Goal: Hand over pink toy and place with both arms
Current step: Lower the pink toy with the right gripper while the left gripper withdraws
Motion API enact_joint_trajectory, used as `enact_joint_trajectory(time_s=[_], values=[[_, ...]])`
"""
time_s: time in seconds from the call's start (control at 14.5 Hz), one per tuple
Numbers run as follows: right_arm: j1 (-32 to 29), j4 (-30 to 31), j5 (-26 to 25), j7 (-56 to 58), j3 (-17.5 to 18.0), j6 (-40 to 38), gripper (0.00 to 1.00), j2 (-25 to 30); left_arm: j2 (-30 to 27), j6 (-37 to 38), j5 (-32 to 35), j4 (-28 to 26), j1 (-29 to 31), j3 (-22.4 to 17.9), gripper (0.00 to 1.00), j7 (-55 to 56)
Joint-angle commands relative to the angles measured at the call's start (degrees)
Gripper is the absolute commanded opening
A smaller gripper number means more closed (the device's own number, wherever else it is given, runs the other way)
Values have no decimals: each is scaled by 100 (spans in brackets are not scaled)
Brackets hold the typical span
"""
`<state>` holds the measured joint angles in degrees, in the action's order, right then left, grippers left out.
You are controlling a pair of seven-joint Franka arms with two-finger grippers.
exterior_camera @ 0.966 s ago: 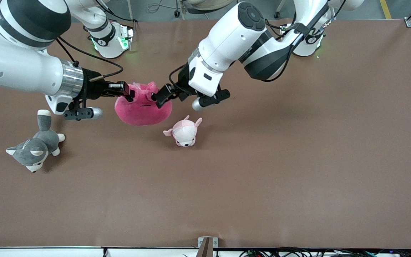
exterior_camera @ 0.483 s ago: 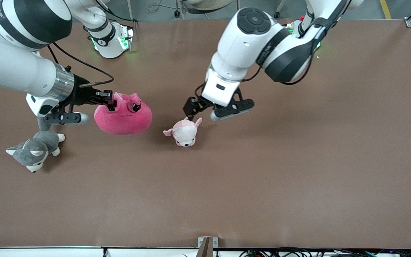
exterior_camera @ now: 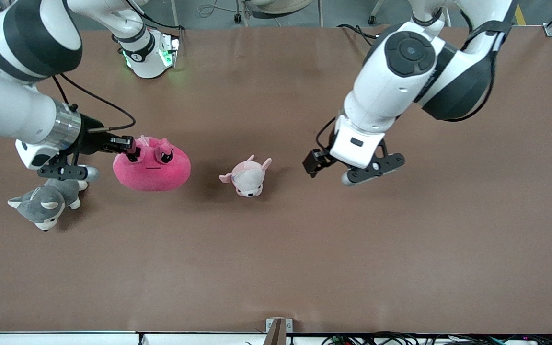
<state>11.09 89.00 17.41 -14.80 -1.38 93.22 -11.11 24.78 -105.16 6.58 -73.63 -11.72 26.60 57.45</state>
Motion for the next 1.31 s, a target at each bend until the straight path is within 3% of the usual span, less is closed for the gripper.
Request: enact_joint_trajectory(time_s=[0.0, 0.28, 0.62, 1.24], values=[[-247, -14, -89, 292, 68, 38, 0, -216, -184, 460, 552, -29, 126, 29, 100, -478], [-511, -31, -71, 907, 77, 56, 0, -575, -175, 804, 862, -38, 170, 21, 100, -726], [-985, -32, 8, 2023, 77, 153, 0, -998, -254, 848, 853, -29, 688, 56, 100, -1016], [-1373, 73, 192, 2535, 86, 223, 1, -1438, -369, 883, 844, -29, 1181, 38, 100, -1974]])
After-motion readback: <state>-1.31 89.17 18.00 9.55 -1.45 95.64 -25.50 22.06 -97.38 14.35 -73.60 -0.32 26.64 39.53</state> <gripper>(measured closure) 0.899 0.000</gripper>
